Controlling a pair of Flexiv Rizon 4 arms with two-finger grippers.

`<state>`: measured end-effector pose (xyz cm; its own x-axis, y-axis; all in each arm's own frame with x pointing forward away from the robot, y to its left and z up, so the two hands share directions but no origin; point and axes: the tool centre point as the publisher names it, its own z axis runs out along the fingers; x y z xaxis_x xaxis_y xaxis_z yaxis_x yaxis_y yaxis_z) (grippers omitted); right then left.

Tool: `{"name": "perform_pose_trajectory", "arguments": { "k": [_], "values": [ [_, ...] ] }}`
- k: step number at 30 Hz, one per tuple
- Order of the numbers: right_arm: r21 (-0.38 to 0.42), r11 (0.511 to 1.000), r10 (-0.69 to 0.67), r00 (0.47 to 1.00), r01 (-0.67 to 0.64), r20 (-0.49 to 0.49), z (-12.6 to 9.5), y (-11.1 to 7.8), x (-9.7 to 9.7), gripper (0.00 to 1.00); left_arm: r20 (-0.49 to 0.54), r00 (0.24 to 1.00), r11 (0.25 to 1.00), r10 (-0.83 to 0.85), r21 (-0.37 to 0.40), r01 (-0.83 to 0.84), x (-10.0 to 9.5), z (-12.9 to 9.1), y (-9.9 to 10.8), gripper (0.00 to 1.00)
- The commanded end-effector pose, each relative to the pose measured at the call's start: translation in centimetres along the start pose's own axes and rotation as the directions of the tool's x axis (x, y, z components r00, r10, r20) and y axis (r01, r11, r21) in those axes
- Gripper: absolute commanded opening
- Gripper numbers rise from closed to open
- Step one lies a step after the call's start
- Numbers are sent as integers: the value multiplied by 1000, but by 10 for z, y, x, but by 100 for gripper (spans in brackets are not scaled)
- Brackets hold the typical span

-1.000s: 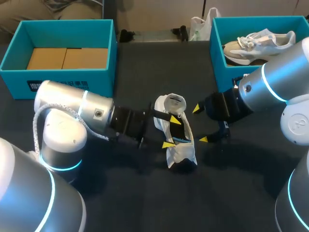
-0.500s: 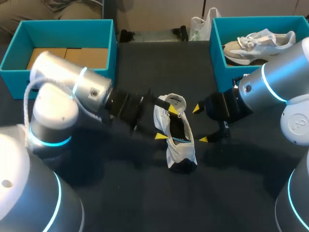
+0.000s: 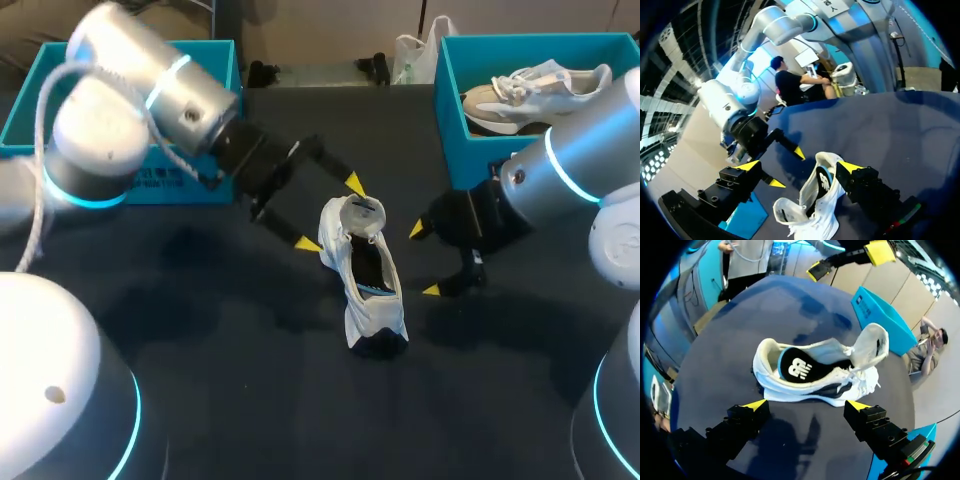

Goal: Take the shoe out of the shoebox, open the shoe tongue, remove and reinsert the insole, then place the shoe into the shoebox

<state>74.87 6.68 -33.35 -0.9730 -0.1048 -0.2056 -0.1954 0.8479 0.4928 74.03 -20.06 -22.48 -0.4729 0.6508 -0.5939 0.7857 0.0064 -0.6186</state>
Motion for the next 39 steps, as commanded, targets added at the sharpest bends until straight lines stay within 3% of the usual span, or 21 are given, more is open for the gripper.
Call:
{"name": "perform_pose_trajectory", "arguments": {
  "k": [1, 11, 13, 35, 39],
  "values": [
    [34, 999, 20, 999, -18, -41, -19, -3, 0, 100, -324, 946, 1000, 8, -2, -9, -6, -13, -2, 100],
    [93, 994, 61, 993, -51, -103, -54, -16, 1, 100, -507, 861, 1000, -24, -6, 24, 0, -31, -8, 100],
    [100, 994, 63, 993, -53, -102, -64, -18, 0, 100, -502, 863, 997, -47, 34, 74, 1, -34, -12, 100],
    [217, 968, 141, 989, -127, -50, -176, -41, -17, 100, -502, 863, 997, -47, 34, 74, 1, -34, -12, 100],
    [243, 962, 143, 988, -125, -58, -194, -44, -21, 100, -544, 838, 999, -45, 2, 55, 2, -29, -7, 100]
  ]
}}
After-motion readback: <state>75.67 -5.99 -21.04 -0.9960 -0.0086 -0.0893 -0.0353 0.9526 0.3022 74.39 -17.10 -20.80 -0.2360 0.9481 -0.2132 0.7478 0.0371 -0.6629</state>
